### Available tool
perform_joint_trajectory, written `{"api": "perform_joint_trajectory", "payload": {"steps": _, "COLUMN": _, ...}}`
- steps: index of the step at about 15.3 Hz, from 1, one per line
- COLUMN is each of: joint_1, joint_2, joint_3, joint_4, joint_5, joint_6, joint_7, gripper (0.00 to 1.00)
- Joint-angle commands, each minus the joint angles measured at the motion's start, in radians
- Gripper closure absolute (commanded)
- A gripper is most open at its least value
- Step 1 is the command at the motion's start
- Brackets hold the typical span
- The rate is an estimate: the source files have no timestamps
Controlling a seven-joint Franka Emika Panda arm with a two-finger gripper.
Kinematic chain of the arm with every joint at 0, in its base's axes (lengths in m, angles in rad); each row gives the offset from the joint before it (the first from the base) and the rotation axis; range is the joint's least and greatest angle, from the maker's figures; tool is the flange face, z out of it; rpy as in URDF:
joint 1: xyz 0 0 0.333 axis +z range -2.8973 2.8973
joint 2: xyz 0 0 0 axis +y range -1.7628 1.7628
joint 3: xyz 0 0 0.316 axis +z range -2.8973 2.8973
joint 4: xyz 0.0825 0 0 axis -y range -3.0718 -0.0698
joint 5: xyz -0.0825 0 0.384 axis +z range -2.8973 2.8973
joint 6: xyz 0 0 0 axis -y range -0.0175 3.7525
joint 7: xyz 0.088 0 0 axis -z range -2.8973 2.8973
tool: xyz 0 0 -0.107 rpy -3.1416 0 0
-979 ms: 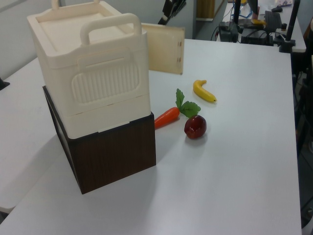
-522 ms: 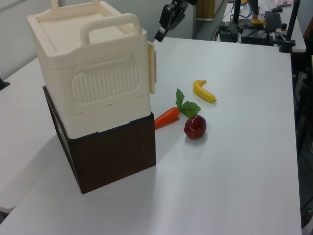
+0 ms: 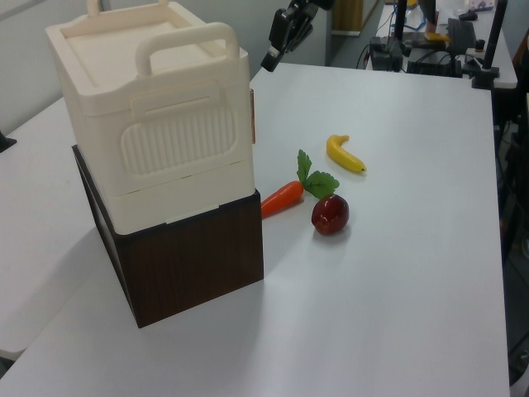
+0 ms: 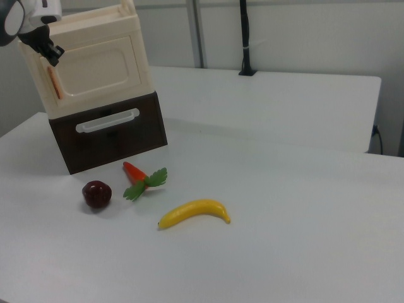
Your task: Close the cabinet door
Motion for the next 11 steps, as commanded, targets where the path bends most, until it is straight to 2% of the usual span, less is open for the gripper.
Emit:
{"api": "perform_joint_trajectory", "payload": {"steps": 1, "joint_1": 0.009, "joint_2": 0.010, "joint_3": -0.002, "joint_4": -0.010, "joint_5": 0.000, "joint_6": 0.040, "joint_7": 0.014, "gripper": 1.00}}
{"api": "perform_joint_trajectory", "payload": {"steps": 3, "joint_1": 0.021, "joint_2": 0.016, "joint_3": 0.001, "joint_4": -0.012, "joint_5": 0.000, "joint_6": 0.109, "joint_7": 0.014, "gripper": 1.00}}
{"api": "perform_joint_trajectory", "payload": {"steps": 11, "joint_1": 0.038, "joint_2": 0.064, "joint_3": 0.001, "joint_4": -0.012, "joint_5": 0.001, "joint_6": 0.224, "joint_7": 0.010, "gripper": 1.00}}
